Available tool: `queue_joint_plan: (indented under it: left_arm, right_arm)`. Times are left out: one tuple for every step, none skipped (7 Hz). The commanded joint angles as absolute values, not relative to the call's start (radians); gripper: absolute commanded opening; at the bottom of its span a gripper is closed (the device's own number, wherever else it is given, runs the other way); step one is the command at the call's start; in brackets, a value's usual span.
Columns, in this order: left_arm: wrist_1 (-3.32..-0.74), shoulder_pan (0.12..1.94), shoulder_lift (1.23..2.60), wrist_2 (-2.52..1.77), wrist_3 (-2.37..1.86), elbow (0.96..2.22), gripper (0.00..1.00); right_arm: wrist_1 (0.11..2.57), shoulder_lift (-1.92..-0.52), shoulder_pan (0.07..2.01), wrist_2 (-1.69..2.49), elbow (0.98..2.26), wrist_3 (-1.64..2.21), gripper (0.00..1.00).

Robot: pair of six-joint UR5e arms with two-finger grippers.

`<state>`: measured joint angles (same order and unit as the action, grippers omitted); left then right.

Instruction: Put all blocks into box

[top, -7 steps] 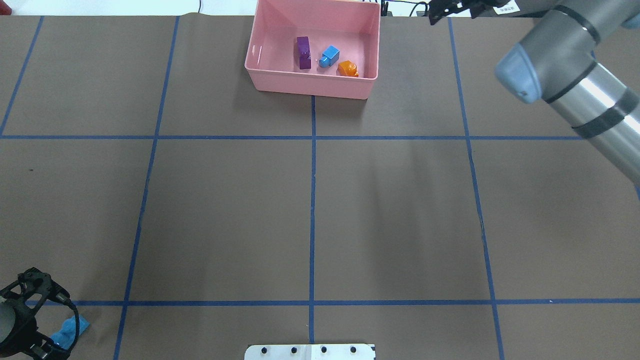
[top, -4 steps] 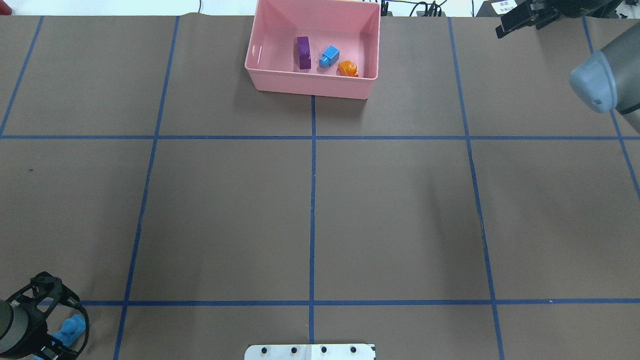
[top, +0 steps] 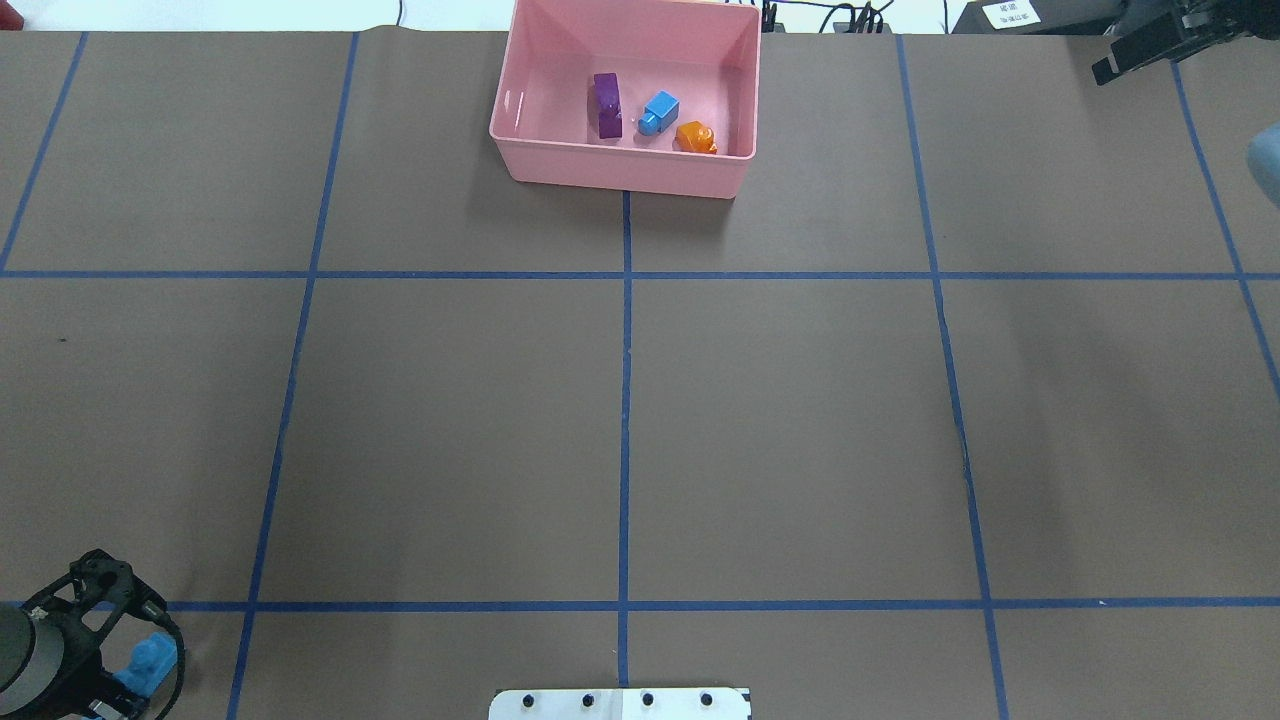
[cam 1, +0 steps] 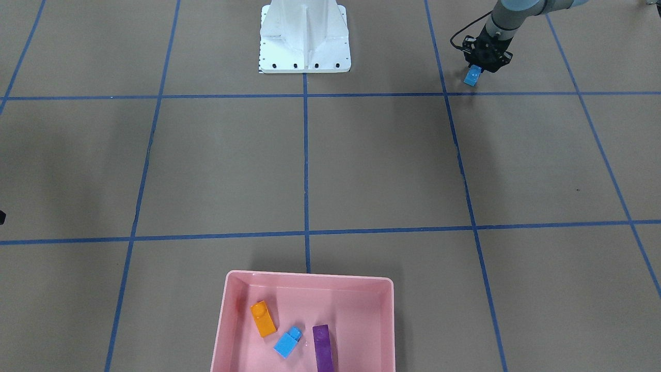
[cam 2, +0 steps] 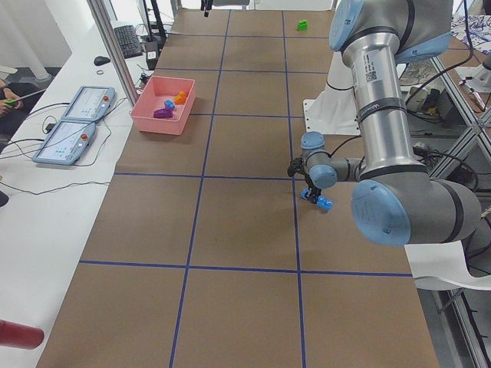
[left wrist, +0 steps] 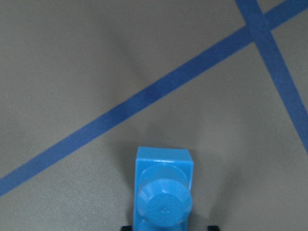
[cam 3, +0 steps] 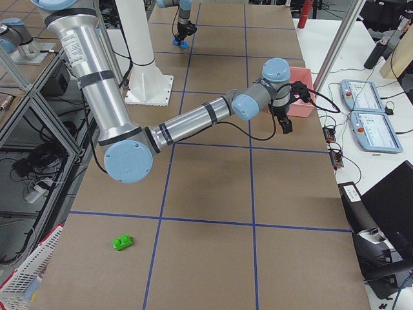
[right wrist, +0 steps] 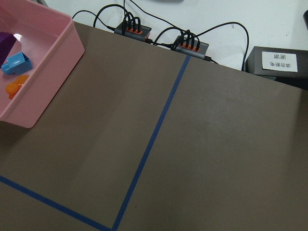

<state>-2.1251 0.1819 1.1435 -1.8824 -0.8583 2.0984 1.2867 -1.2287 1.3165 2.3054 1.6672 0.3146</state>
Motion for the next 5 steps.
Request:
queue_joint_plan:
  left_arm:
    - [-2.126,0.181,1.123,-1.885,-0.959,2.160,0.00]
    - [-2.125,0.187,1.118,-1.888,-0.983,2.204,0.00]
    - [-2.123,0.213,1.118,-1.888,-0.985,2.230,0.00]
    - [-2.123,0.272,1.132,-1.917,-0.982,2.233,0.00]
    - [-2.126,0.352,1.138,-1.995,-0.971,2.243,0.00]
  right_arm:
    - [1.285,-1.326,1.351,2.313,1.675,0.206,0.99]
    - [1.285,-1.412,1.353,2.316,1.675,0.166,0.99]
    - [1.289,-1.467,1.356,2.336,1.675,0.164,0.99]
    - [1.299,-1.514,1.356,2.336,1.675,0.164,0.99]
    - [1.299,-1.566,1.351,2.320,1.672,0.164,0.99]
